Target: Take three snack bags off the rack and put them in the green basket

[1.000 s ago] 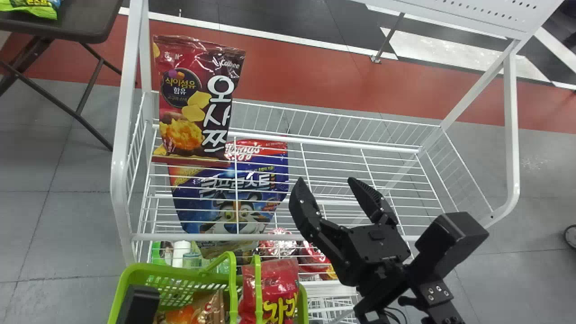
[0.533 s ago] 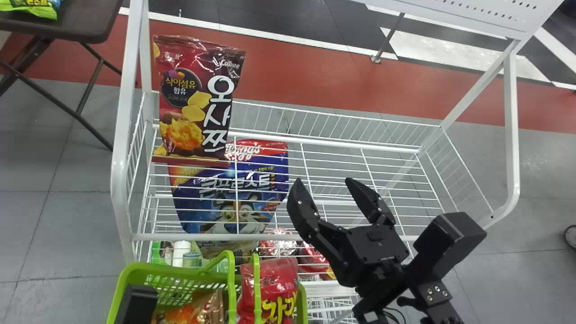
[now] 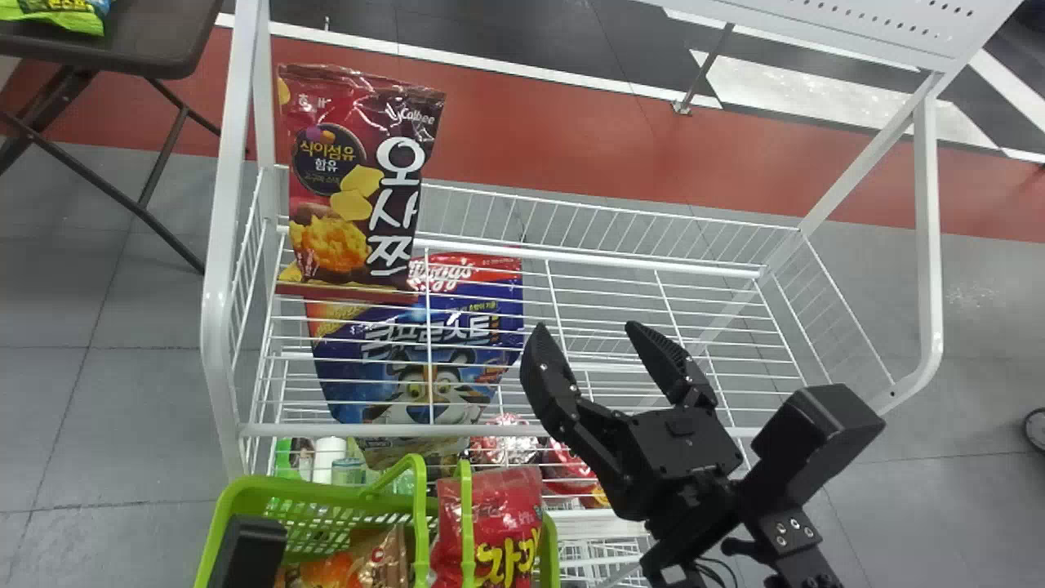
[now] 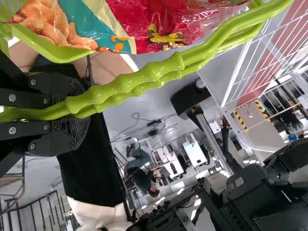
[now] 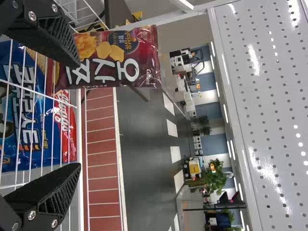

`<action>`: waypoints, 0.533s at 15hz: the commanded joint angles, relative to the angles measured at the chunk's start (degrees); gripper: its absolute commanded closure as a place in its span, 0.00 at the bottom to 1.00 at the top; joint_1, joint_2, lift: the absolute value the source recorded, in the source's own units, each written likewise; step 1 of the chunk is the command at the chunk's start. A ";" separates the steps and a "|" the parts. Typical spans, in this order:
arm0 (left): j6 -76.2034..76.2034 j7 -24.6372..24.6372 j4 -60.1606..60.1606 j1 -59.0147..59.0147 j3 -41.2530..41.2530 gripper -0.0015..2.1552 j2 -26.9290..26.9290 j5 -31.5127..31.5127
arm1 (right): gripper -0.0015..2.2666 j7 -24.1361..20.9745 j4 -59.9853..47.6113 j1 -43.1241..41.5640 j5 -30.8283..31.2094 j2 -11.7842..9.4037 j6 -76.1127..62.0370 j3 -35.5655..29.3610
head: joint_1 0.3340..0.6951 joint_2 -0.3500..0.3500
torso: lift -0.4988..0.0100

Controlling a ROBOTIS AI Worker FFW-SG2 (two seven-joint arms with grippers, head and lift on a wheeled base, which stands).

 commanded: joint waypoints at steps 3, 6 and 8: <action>0.18 0.02 -0.17 0.00 0.00 0.58 0.09 0.00 | 0.04 0.00 -0.04 0.11 0.00 0.05 0.00 0.00 | 1.00 0.00 | 0.93; 0.18 0.10 -0.43 0.35 -0.09 0.58 0.18 -0.09 | 0.04 0.00 -0.31 0.28 0.00 0.05 0.00 0.00 | 1.00 0.00 | 0.93; 0.00 0.10 -0.52 0.44 -0.09 0.58 0.18 -0.09 | 0.04 0.00 -0.39 0.37 0.00 0.05 0.00 0.00 | 1.00 0.00 | 0.93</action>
